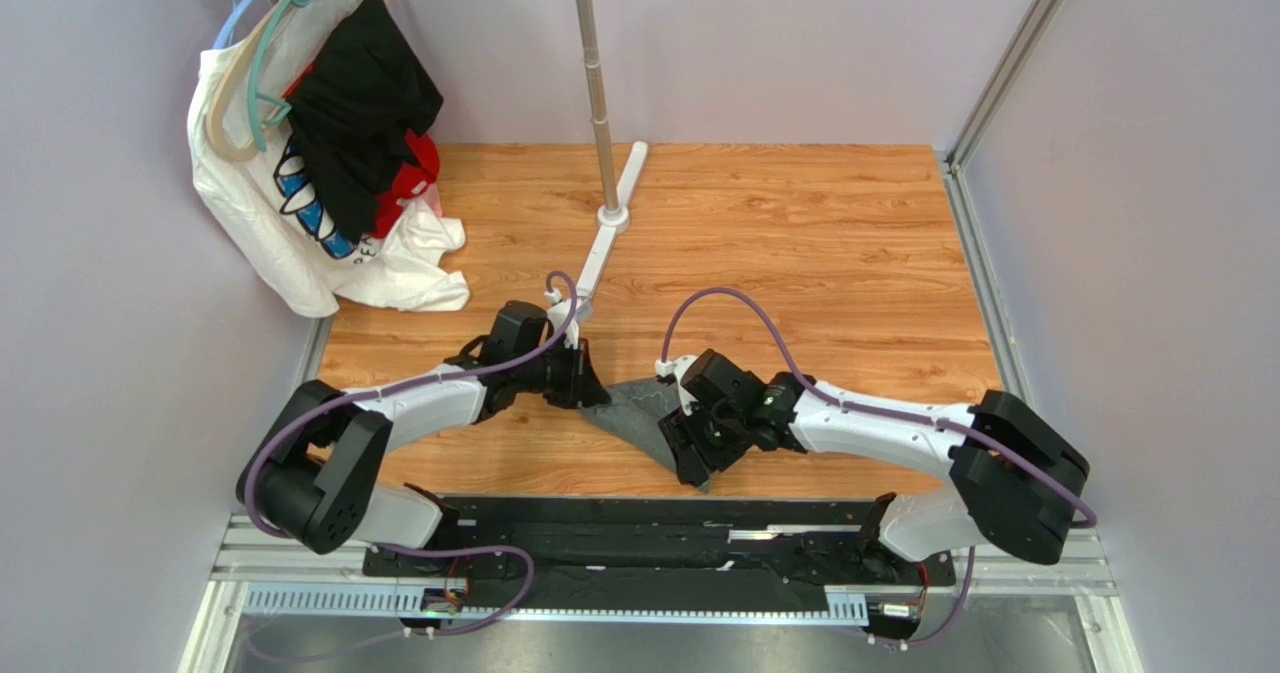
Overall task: Fold the napkin, place the utensils inside, and roll it up
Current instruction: Roll the napkin with the utensil
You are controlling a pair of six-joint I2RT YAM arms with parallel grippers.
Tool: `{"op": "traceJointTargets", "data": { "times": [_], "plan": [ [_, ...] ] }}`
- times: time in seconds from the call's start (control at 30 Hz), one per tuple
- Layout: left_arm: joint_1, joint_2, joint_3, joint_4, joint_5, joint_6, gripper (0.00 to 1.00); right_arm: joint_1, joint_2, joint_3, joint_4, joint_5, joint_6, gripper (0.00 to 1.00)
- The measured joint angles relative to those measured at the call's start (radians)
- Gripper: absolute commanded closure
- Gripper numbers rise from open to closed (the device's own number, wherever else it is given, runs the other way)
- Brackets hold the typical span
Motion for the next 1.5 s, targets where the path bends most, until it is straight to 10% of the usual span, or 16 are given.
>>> {"op": "traceJointTargets", "data": {
  "times": [0.17,0.53,1.0,1.5],
  "plan": [
    [0.000,0.006,0.004,-0.001,0.000,0.000,1.00,0.002,0.023,-0.001,0.006,0.001,0.004,0.60],
    [0.003,-0.027,0.021,-0.062,-0.047,-0.011,0.38,-0.014,0.113,0.052,0.005,-0.095,-0.008,0.72],
    [0.003,-0.296,-0.051,-0.111,-0.222,-0.040,0.30,-0.130,0.186,0.071,0.019,-0.332,-0.043,0.74],
    [0.003,-0.238,-0.096,-0.034,-0.208,-0.051,0.42,-0.244,0.295,0.082,0.048,-0.584,-0.074,0.74]
  ]
}}
